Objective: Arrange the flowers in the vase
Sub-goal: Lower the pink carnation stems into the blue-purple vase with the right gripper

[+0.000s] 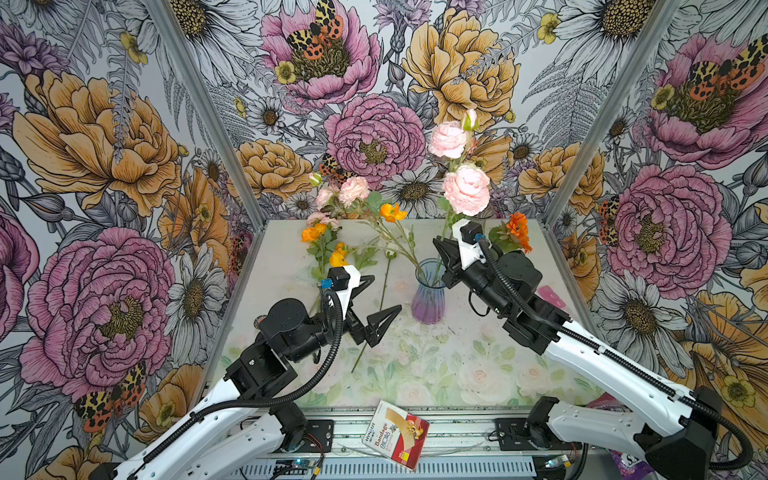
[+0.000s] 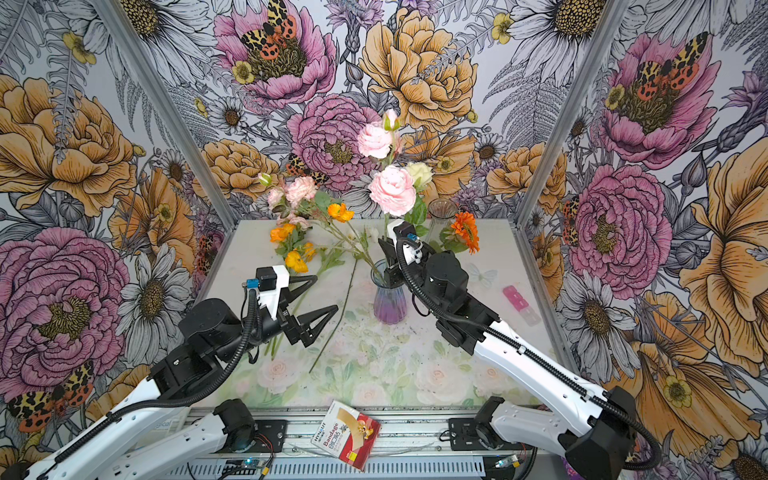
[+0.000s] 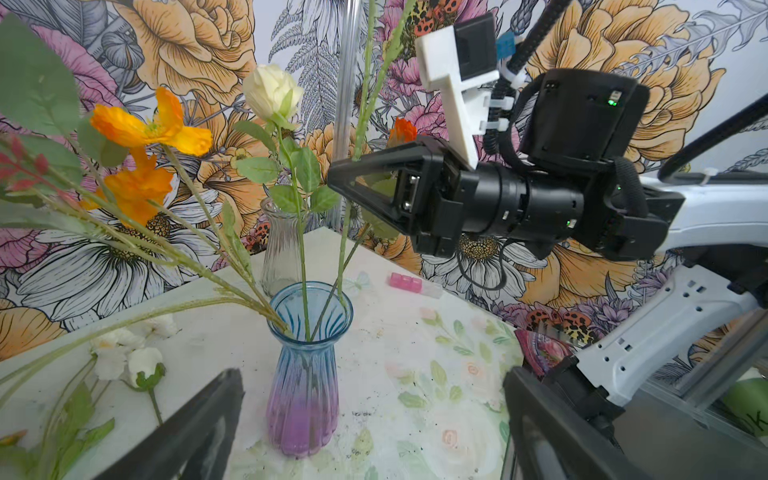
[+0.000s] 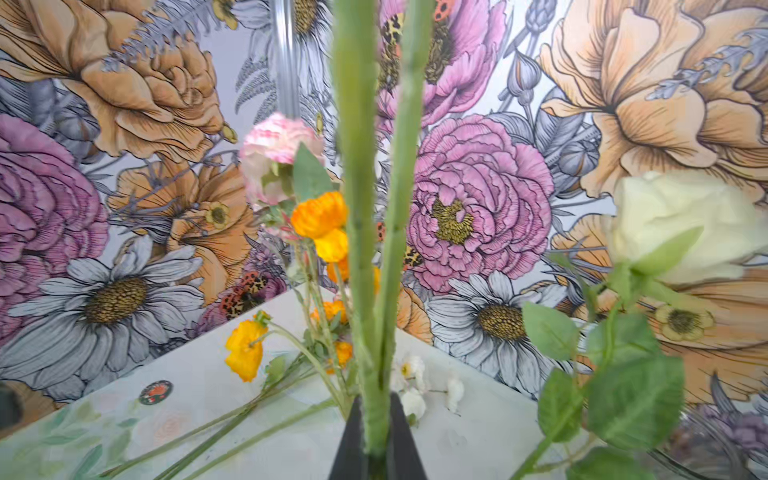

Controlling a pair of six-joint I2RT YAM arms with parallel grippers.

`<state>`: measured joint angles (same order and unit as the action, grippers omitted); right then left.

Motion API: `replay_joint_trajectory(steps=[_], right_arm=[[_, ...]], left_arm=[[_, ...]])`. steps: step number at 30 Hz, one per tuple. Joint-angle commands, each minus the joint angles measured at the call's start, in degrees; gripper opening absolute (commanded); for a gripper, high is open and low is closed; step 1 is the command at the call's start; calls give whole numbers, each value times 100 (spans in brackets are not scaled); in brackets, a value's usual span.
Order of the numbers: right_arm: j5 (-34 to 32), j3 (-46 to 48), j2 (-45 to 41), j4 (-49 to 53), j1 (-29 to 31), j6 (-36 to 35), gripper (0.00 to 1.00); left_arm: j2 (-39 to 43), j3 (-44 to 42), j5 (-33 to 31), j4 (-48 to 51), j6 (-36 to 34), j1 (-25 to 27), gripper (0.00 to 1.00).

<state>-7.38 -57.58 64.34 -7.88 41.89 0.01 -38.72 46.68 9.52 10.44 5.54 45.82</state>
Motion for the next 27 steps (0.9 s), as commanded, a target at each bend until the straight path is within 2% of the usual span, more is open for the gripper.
replay_joint_trajectory(steps=[1,10,13,22,27], right_arm=[[-511,377,204,-950,-90,-247,0],[-240,645,962,-1858,-251,63,0],[-211,695,1038,-1782,-251,228,0],[60,915,973,-1322,-251,611,28],[142,925,836,-997,-243,729,47]], left_arm=[[58,-66,13,92,-68,-47,99],[248,-220,-155,121,-59,-54,99],[338,-260,-217,184,-69,-56,99],[368,-328,-219,148,-97,-111,99],[332,-367,-170,60,-57,-109,99]])
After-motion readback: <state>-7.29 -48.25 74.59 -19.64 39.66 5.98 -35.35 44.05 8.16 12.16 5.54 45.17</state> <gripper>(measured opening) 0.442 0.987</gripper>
